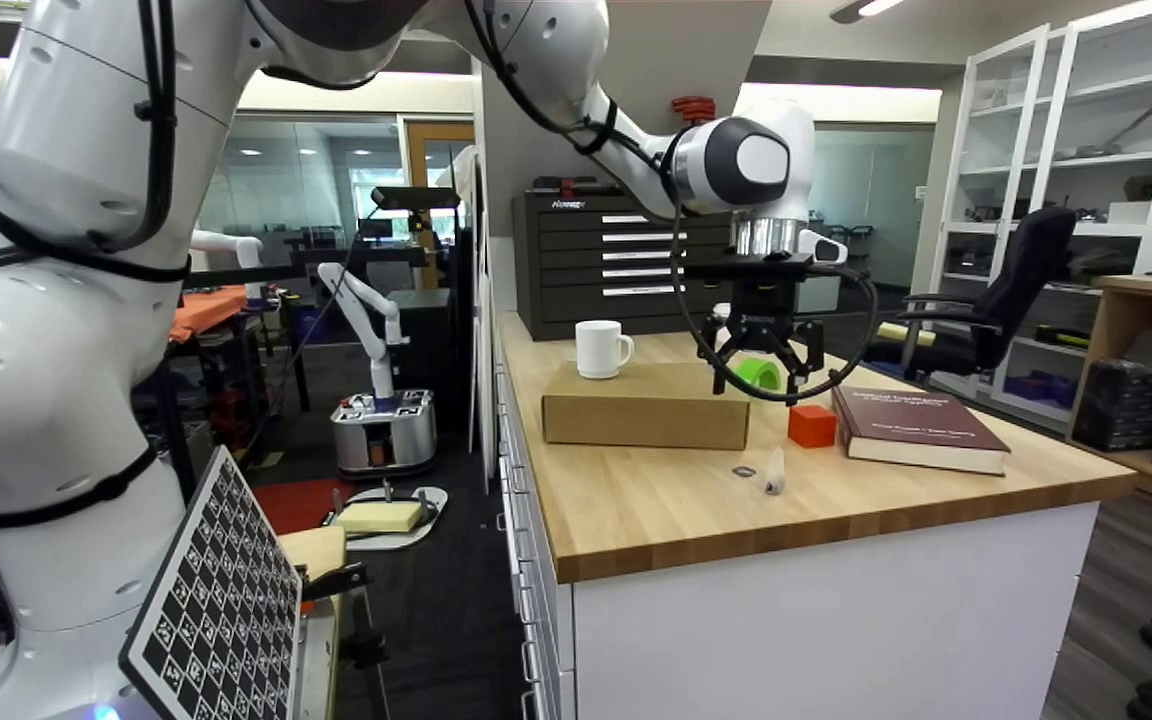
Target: Pick up the tea bag and put it in the mug cup
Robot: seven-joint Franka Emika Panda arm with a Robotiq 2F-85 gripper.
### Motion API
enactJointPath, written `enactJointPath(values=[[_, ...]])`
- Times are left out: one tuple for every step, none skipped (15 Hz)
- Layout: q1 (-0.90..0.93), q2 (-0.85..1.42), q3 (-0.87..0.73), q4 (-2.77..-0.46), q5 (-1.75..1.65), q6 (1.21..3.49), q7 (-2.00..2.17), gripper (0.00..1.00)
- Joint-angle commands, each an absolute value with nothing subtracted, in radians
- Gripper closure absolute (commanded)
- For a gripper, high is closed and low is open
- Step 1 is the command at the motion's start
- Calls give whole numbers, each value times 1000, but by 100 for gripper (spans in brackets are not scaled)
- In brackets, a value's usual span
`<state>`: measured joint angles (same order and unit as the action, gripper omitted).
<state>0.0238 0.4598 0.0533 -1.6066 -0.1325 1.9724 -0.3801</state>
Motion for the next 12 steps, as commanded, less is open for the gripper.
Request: enactJointPath(values=[[-2,427,56,-1690,-131,1998,-417,0],[8,474,57,-1669,-135,2013,-409,0],[9,482,58,-1670,-133,2011,-412,0],[11,495,59,-1669,-134,2016,-411,0],[12,514,60,-1657,-134,2016,-408,0],[14,536,61,-1643,-134,2019,-404,0],[14,548,62,-1636,-136,2019,-404,0],[15,561,63,-1627,-137,2021,-404,0],[15,572,64,-1619,-138,2022,-404,0],[15,578,64,-1613,-139,2026,-404,0],[16,584,64,-1607,-140,2026,-404,0],[16,588,64,-1602,-142,2028,-405,0]])
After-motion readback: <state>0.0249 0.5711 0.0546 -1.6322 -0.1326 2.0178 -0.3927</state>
